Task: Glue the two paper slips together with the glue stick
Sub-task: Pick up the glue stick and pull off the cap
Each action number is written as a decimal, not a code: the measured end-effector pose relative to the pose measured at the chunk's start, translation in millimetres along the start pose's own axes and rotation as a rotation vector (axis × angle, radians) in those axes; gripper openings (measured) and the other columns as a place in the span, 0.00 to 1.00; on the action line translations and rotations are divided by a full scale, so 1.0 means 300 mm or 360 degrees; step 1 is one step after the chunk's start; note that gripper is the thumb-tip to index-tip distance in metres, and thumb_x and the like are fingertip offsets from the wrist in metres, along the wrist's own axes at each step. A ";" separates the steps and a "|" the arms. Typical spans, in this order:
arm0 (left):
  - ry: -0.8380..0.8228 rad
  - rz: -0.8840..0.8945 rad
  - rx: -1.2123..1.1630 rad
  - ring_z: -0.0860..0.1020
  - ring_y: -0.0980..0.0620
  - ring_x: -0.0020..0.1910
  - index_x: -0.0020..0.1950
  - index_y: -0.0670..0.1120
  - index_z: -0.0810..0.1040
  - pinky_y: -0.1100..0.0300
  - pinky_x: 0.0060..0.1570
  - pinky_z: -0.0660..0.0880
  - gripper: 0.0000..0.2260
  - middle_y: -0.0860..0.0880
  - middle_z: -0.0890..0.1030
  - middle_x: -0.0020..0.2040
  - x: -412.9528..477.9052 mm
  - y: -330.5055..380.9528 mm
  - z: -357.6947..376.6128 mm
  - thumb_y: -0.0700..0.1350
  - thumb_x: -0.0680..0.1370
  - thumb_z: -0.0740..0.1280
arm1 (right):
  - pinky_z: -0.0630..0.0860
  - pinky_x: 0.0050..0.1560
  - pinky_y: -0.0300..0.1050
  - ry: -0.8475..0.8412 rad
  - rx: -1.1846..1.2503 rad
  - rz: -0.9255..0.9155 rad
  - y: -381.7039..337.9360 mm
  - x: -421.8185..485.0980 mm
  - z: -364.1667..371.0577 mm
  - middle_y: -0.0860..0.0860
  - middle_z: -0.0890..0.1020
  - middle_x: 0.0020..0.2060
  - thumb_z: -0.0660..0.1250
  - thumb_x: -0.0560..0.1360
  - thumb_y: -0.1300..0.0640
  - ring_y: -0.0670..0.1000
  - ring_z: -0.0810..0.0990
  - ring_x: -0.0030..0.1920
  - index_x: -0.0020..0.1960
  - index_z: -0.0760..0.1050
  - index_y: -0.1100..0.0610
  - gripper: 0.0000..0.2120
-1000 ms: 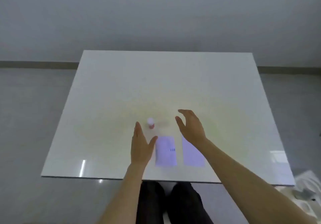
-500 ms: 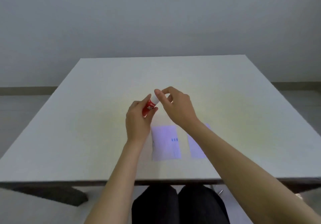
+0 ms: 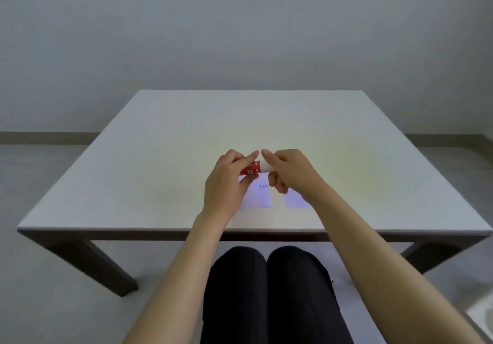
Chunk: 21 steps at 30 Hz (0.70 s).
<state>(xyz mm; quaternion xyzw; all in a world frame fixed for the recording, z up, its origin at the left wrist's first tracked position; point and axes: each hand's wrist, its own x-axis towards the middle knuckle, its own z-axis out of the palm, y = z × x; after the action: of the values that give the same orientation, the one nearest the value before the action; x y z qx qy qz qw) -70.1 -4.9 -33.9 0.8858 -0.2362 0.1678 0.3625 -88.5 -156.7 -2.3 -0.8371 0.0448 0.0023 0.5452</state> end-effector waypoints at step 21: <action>-0.0217 -0.0167 0.0091 0.75 0.50 0.31 0.48 0.56 0.80 0.61 0.28 0.67 0.06 0.55 0.76 0.30 0.073 -0.006 0.037 0.53 0.74 0.67 | 0.79 0.37 0.42 0.0184 -0.0064 -0.0236 0.048 0.088 -0.138 0.51 0.81 0.35 0.63 0.74 0.64 0.49 0.80 0.31 0.45 0.79 0.56 0.07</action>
<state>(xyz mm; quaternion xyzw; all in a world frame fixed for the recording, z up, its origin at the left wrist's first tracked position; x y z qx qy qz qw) -49.4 -18.5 -32.2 0.9163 -0.2088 0.0945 0.3284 -65.1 -202.3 0.0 -0.8476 0.0141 -0.0853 0.5236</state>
